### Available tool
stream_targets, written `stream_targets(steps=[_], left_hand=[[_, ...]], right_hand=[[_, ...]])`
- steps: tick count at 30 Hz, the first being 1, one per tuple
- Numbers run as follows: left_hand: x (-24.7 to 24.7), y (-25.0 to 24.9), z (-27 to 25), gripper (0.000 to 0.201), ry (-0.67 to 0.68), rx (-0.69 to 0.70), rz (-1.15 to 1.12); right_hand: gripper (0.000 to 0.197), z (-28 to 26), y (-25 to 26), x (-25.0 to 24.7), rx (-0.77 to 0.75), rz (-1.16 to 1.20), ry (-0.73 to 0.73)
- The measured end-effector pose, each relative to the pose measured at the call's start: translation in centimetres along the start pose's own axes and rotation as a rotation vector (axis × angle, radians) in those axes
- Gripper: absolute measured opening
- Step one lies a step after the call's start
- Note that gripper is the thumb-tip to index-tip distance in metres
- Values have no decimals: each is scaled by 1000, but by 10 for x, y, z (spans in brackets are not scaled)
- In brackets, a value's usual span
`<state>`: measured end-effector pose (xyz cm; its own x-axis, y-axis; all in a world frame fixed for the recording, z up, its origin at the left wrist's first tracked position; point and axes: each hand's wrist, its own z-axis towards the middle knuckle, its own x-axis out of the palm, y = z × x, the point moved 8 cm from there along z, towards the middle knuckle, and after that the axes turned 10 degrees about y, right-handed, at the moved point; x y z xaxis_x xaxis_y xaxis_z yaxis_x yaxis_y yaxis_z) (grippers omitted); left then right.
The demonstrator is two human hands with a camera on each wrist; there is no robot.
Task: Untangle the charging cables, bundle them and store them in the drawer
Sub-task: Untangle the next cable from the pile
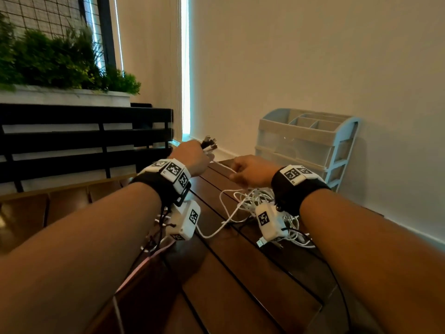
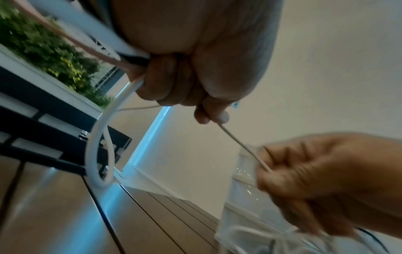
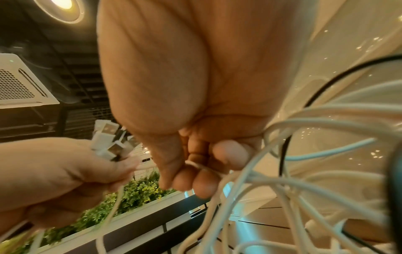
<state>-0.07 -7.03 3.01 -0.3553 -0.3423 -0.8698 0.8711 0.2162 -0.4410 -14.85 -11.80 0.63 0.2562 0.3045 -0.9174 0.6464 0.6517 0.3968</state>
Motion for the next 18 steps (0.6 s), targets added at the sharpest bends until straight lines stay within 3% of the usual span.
stream_targets(steps=[5,8,10,14,18], left_hand=[[-30,24,0,32,-31,-85,116],[-20,8,-2,21,1,-55,170],[-3,-14,-3,25,61,24,75],[24,-37,-3,23,168,97,-112],[40,-31,-6,29,261,76,-68]], right_hand=[[25,-11,-17,-12,59,-110,-2],[13,-11,0,-11,46,-249,55],[14,-8,16,-10,9,-312,55],[17,-6,23,-16,-18,-190,-31],[12,-8,12,-19,-25,-117,-104]])
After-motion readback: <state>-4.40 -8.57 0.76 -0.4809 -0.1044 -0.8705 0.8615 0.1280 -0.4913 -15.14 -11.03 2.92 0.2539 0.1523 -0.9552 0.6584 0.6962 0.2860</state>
